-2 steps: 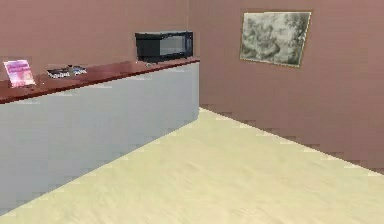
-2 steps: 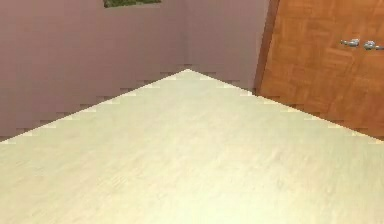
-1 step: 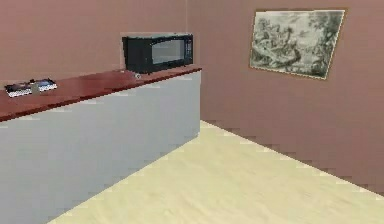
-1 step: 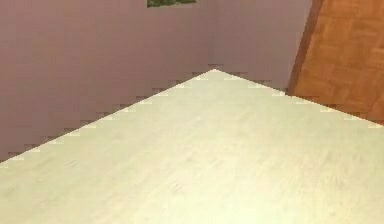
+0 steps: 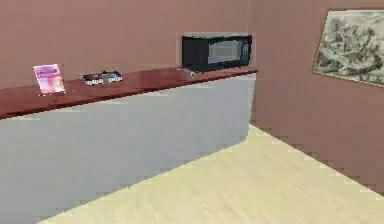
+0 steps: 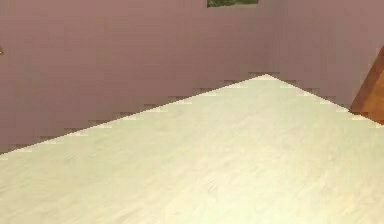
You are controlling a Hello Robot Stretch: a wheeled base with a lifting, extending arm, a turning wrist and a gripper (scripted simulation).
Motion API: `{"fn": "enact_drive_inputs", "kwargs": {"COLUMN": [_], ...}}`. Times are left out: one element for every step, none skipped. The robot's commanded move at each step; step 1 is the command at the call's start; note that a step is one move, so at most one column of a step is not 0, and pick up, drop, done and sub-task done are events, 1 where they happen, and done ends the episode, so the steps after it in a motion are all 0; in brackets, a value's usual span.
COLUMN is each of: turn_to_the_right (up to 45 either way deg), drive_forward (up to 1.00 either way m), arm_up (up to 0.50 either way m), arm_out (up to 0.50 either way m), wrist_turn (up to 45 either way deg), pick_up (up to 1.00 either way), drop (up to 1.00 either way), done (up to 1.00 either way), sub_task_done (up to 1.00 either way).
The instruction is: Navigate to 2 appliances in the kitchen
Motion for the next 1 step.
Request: {"fn": "enact_drive_inputs", "kwargs": {"turn_to_the_right": [0.0], "drive_forward": [1.00], "arm_up": [0.00], "arm_out": [0.00], "wrist_turn": [0.0], "pick_up": [0.00], "drop": [0.00], "done": [0.00], "sub_task_done": [0.00]}}
